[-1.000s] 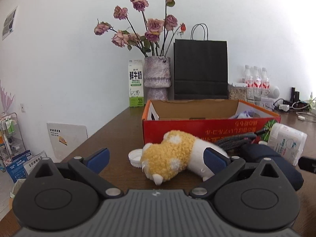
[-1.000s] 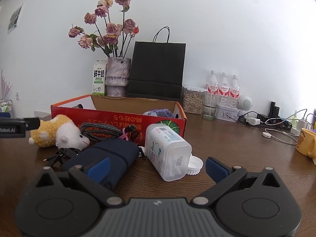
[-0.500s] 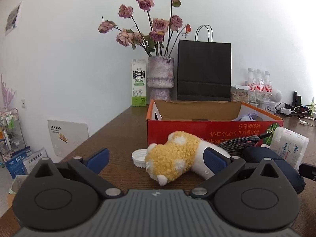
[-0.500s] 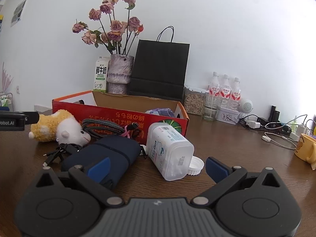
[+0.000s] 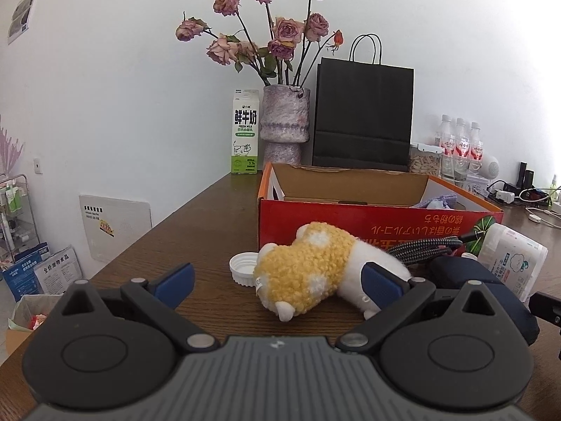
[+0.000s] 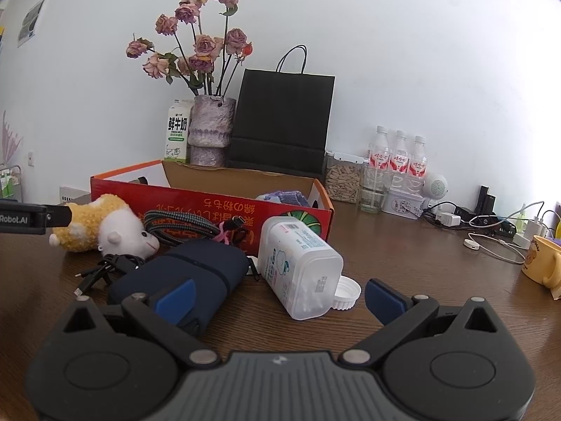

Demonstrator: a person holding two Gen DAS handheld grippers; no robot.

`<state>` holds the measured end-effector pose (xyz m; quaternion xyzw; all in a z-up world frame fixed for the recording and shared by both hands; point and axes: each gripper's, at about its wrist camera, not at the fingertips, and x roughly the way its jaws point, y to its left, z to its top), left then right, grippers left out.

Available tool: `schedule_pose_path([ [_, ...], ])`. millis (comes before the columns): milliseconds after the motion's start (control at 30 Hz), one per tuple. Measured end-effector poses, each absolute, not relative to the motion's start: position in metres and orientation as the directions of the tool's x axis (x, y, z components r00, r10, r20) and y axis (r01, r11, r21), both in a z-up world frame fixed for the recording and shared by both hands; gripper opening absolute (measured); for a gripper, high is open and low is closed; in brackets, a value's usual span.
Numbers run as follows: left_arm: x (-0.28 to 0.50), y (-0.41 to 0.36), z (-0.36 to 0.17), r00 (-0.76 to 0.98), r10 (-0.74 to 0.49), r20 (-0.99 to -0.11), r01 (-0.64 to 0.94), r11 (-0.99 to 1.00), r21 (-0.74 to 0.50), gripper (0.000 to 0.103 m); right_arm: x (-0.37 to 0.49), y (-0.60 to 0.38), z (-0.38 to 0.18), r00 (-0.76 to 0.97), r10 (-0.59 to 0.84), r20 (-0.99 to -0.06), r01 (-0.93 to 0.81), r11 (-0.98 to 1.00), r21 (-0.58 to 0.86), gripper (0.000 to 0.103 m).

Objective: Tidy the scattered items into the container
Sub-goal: 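Grasp the white bottle with the right tool while the left grasps the plush toy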

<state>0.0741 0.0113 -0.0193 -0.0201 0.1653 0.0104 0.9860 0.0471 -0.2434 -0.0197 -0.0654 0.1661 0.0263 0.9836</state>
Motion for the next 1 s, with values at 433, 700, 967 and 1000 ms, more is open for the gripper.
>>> schedule_pose_path([
  [433, 0.0767, 0.0115, -0.0194, 0.939, 0.017, -0.342, -0.032, 0.999, -0.036, 0.103, 0.0472, -0.2435, -0.0199, 0.943, 0.031, -0.331, -0.074, 0.990, -0.120, 0.103],
  [700, 0.0765, 0.0112, -0.0197, 0.938, 0.019, -0.345, -0.034, 0.999, -0.037, 0.103, 0.0477, -0.2439, -0.0202, 0.942, 0.031, -0.333, -0.074, 0.990, -0.117, 0.103],
  [967, 0.0772, 0.0119, -0.0200, 0.936, 0.022, -0.351, -0.039, 0.998, -0.041, 0.103, 0.0474, -0.2477, -0.0208, 0.937, 0.061, -0.343, -0.101, 0.990, -0.099, 0.103],
  [1000, 0.0773, 0.0120, -0.0199, 0.936, 0.022, -0.351, -0.040, 0.998, -0.042, 0.103, 0.0474, -0.2487, -0.0205, 0.936, 0.057, -0.348, -0.099, 0.989, -0.106, 0.103],
])
